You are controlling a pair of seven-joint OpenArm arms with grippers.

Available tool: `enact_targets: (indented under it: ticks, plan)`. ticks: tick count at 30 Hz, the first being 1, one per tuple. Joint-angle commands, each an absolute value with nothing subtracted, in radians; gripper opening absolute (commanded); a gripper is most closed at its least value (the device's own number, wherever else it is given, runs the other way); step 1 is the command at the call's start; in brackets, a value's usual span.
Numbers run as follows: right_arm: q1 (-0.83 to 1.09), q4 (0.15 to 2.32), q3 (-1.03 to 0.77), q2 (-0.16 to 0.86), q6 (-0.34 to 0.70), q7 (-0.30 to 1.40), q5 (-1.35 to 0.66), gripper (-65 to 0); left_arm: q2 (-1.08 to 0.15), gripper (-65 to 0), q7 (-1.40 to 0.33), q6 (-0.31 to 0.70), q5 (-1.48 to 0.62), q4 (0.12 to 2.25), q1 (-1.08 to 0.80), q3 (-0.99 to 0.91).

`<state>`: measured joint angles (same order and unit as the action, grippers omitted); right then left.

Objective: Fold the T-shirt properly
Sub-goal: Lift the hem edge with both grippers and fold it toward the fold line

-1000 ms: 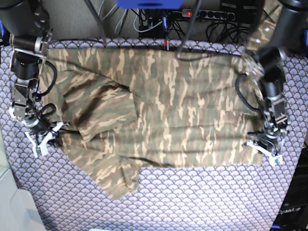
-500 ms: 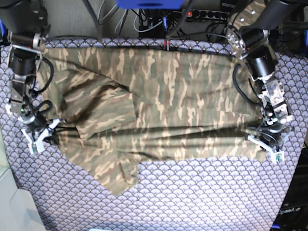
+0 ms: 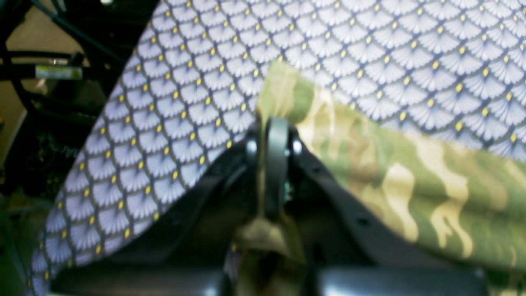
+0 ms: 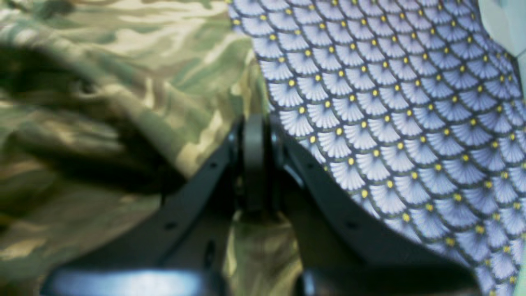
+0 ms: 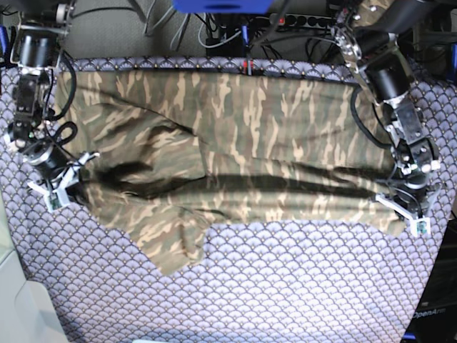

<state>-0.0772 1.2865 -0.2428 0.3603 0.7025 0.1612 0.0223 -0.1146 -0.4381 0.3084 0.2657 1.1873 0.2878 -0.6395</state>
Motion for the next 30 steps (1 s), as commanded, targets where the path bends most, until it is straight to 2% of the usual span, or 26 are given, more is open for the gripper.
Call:
enact_targets:
  ticks: [1, 8, 13, 22, 30]
  plan:
    - [-0.079, 1.326, -0.251, 0.380, 0.698, 0.143, 0.008, -65.0, -0.124, -65.0, -0.429, 0.300, 0.262, 1.222, 0.300, -0.639]
    - [0.021, 1.471, -0.371, 0.312, 0.698, 0.150, 0.010, -65.0, -0.111, -65.0, -0.446, 0.300, 0.260, 1.297, 0.259, -0.639]
    - [0.048, 1.488, -0.463, 0.282, 0.698, 0.151, 0.015, -65.0, -0.108, -65.0, -0.447, 0.300, 0.246, 1.369, 0.197, -0.639]
    - [0.130, 1.489, -0.473, 0.278, 0.698, 0.142, 0.008, -65.0, -0.117, -65.0, -0.536, 0.300, 0.067, 1.486, 0.067, -0.636]
    - [0.162, 1.601, -0.591, 0.174, 0.698, 0.150, 0.015, -65.0, -0.114, -65.0, -0.539, 0.300, 0.064, 1.517, 0.021, -0.638]
